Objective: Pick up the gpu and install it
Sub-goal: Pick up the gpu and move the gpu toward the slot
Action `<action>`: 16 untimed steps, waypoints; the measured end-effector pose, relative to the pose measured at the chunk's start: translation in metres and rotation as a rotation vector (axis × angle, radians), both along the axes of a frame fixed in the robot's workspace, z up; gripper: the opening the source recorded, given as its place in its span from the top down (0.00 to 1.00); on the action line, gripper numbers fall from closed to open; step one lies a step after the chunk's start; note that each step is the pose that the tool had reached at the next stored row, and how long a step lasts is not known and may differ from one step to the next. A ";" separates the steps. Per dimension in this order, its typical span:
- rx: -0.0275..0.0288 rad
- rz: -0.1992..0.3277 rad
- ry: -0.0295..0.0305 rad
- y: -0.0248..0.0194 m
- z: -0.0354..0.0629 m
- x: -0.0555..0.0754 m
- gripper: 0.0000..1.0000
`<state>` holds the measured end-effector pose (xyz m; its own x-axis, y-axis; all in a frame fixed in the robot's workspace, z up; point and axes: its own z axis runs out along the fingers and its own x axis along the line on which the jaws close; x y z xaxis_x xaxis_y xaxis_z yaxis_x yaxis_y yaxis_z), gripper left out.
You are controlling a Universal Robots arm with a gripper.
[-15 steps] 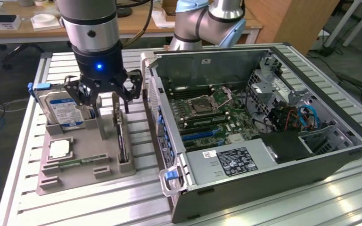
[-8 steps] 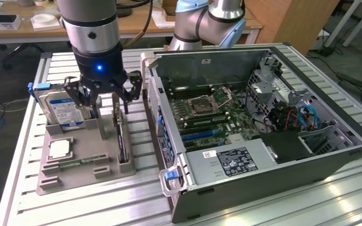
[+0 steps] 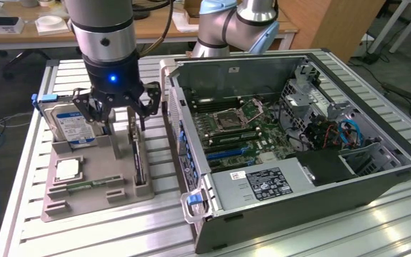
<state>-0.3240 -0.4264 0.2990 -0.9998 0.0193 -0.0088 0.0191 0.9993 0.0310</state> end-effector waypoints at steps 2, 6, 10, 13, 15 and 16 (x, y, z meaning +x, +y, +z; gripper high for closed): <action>0.0000 0.000 0.0010 0.0000 -0.0003 0.000 0.33; 0.0001 0.000 0.0058 0.0000 -0.0019 0.000 0.33; 0.0000 0.000 0.0117 0.0000 -0.0042 0.000 0.33; 0.0002 0.000 0.0084 -0.0001 -0.0054 0.000 0.33; 0.0004 0.000 0.0035 0.0000 -0.0074 0.000 0.33; 0.0003 0.000 0.0019 0.0000 -0.0087 0.000 0.33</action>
